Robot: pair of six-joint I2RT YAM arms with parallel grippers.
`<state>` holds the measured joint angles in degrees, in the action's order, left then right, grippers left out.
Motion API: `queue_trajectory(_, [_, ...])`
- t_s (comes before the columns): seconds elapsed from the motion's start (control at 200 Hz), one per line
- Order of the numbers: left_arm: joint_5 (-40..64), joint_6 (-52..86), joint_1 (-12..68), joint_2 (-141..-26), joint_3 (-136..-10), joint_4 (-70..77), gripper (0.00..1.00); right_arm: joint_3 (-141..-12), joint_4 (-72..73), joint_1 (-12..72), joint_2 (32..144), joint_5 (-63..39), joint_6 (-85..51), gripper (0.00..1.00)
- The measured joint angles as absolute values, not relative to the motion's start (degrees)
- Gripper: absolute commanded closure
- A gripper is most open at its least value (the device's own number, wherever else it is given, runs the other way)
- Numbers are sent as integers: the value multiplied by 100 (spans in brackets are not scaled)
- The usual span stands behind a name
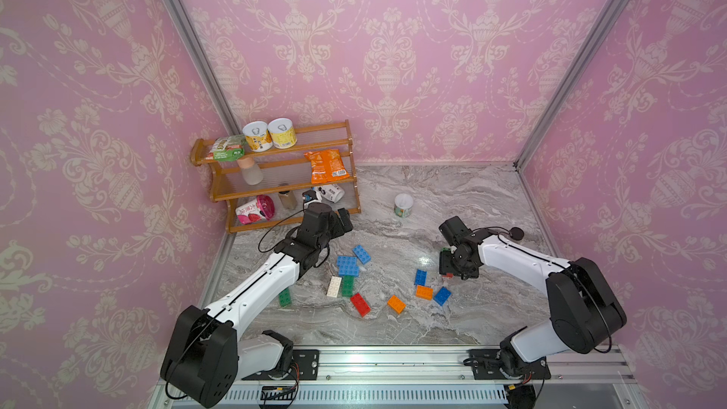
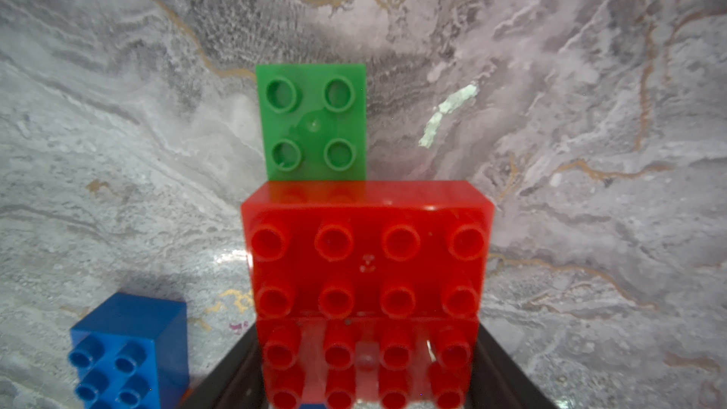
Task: Assemble a rectangle with lego
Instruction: Assemble the lego brick with the lego brick.
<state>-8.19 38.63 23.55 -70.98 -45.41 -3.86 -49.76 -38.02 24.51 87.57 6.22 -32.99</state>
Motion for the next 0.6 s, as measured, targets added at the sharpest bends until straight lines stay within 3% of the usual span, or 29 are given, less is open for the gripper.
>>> queue_trajectory(0.25, [-819, 3863, 2355, -7098, -4541, -386, 1, -4993, -3833, 2449, 8726, 596, -3275, 37])
queue_trajectory(0.34, [-819, 3863, 2355, -7098, -4541, -388, 1, -4993, -3841, 2445, 8713, 574, -3242, 16])
queue_trajectory(0.36, [-819, 3863, 2355, -7098, -4541, -388, 1, -4991, -3850, 2445, 8713, 556, -3245, 3])
queue_trajectory(0.375, [-819, 3863, 2355, -7098, -4541, -388, 1, -4991, -3865, 2445, 8715, 534, -3227, 1])
queue_trajectory(0.6, [-825, 3837, 2355, -7091, -4637, -399, 1, -4989, -4128, 2447, 8493, 467, -3148, 0])
